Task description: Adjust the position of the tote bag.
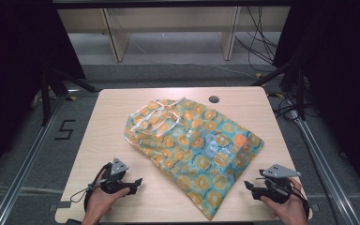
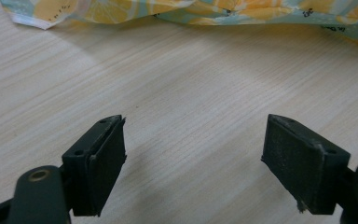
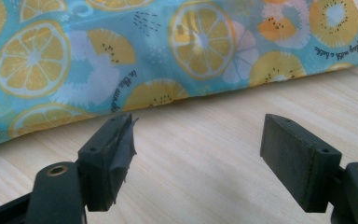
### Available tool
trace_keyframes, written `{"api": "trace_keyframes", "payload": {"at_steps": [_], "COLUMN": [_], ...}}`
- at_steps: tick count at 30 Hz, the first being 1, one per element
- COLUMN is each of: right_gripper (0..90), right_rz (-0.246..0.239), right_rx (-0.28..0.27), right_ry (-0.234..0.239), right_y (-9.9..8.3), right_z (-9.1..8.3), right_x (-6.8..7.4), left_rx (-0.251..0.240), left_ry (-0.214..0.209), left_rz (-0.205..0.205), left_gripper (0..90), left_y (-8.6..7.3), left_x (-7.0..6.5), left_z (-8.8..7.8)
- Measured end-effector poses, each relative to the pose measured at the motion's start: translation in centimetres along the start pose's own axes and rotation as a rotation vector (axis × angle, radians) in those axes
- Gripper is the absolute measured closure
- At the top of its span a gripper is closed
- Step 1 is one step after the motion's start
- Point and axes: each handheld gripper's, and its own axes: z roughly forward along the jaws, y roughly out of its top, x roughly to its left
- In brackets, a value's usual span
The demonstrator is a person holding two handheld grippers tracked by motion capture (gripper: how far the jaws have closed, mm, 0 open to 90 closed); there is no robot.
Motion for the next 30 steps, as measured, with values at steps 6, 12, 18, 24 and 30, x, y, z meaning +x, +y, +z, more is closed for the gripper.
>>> {"api": "trace_keyframes", "payload": {"at_steps": [6, 12, 18, 24, 30], "right_gripper": [27.5, 36.1, 43.1, 55.1, 77.1], "right_rz": [0.029, -0.01, -0.044, -0.007, -0.004], "right_rx": [0.014, 0.015, 0.024, 0.019, -0.018], "right_ry": [0.016, 0.028, 0.032, 0.05, 0.057], "right_y": [0.0, 0.0, 0.1, -0.1, -0.2], "right_z": [0.0, 0.2, 0.2, -0.1, -0.4], "right_x": [0.1, 0.1, 0.4, 0.2, -0.3], "left_rx": [0.007, 0.013, 0.01, 0.005, -0.026], "left_ry": [0.0, -0.01, -0.021, -0.056, -0.084], "left_rz": [0.02, 0.038, 0.042, 0.023, 0.069], "left_gripper": [25.6, 32.4, 33.3, 35.8, 53.3], "left_y": [0.0, -0.1, 0.1, 0.4, 0.3], "left_x": [0.0, -0.2, 0.1, -0.1, -0.6], "left_z": [0.0, 0.4, 0.2, 0.2, 0.2]}}
